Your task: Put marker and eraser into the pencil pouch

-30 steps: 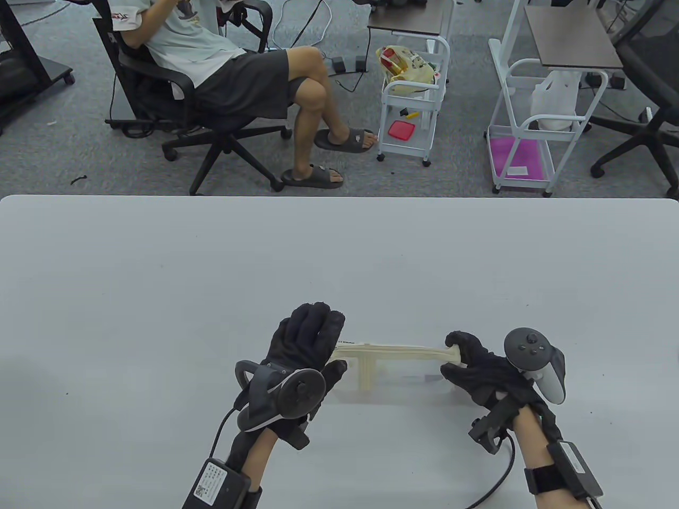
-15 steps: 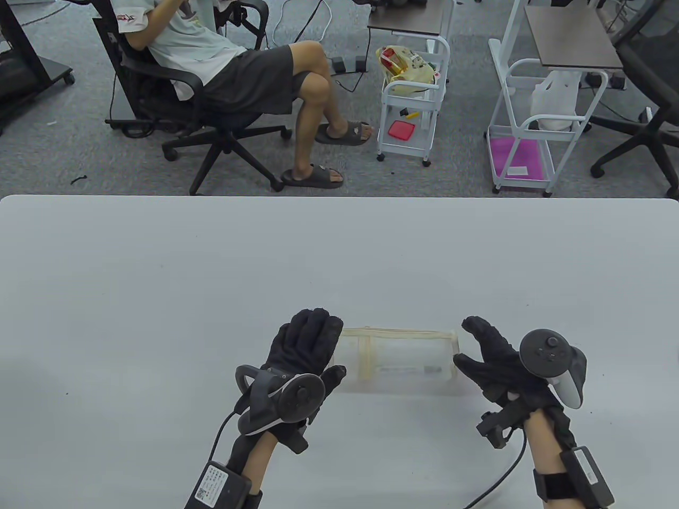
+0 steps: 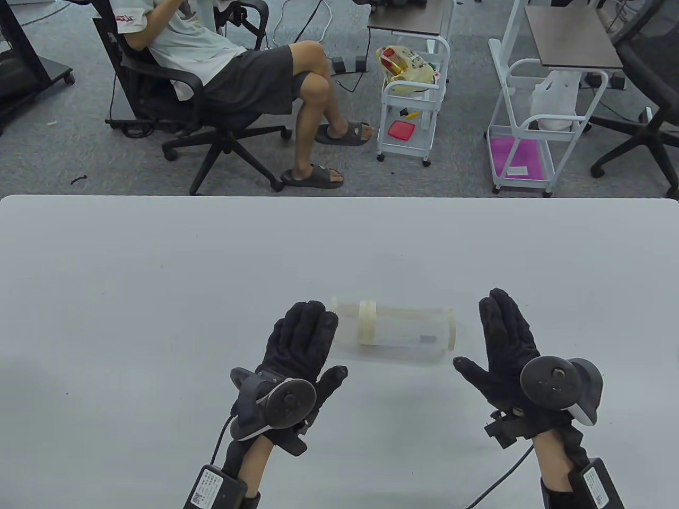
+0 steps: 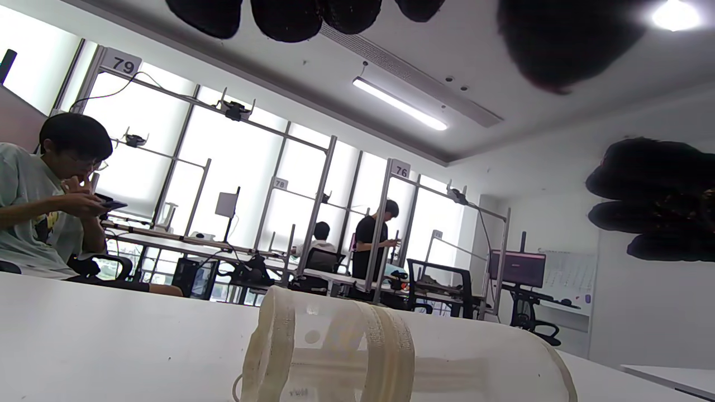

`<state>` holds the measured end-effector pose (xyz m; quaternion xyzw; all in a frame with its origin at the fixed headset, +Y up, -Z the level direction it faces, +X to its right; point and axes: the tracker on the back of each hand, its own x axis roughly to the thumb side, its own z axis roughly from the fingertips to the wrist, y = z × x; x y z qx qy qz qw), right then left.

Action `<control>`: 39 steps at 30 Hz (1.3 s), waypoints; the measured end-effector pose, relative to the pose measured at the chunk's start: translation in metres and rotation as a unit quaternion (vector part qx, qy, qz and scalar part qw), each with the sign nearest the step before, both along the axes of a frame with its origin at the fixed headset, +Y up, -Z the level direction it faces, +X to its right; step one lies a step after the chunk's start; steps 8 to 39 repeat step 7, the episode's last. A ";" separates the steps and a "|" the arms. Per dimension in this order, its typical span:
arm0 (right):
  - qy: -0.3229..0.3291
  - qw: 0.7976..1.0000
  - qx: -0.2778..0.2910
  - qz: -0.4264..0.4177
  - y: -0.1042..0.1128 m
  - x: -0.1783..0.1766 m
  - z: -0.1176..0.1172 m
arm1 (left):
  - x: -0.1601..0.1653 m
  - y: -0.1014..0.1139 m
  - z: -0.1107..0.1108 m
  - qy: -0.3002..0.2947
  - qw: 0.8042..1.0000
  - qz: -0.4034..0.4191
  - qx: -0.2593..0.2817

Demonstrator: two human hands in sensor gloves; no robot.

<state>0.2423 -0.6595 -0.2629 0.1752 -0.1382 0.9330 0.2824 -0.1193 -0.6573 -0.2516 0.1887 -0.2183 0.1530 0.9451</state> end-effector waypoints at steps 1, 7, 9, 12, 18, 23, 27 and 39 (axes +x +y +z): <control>0.004 1.000 0.002 0.005 -0.001 -0.002 0.000 | -0.001 0.000 0.000 -0.001 1.000 0.002 0.001; 0.006 1.000 0.000 0.016 -0.004 -0.006 -0.001 | -0.002 0.001 0.000 0.002 1.000 0.004 0.002; 0.006 1.000 0.000 0.016 -0.004 -0.006 -0.001 | -0.002 0.001 0.000 0.002 1.000 0.004 0.002; 0.006 1.000 0.000 0.016 -0.004 -0.006 -0.001 | -0.002 0.001 0.000 0.002 1.000 0.004 0.002; 0.006 1.000 0.000 0.016 -0.004 -0.006 -0.001 | -0.002 0.001 0.000 0.002 1.000 0.004 0.002; 0.006 1.000 0.000 0.016 -0.004 -0.006 -0.001 | -0.002 0.001 0.000 0.002 1.000 0.004 0.002; 0.006 1.000 0.000 0.016 -0.004 -0.006 -0.001 | -0.002 0.001 0.000 0.002 1.000 0.004 0.002; 0.006 1.000 0.000 0.016 -0.004 -0.006 -0.001 | -0.002 0.001 0.000 0.002 1.000 0.004 0.002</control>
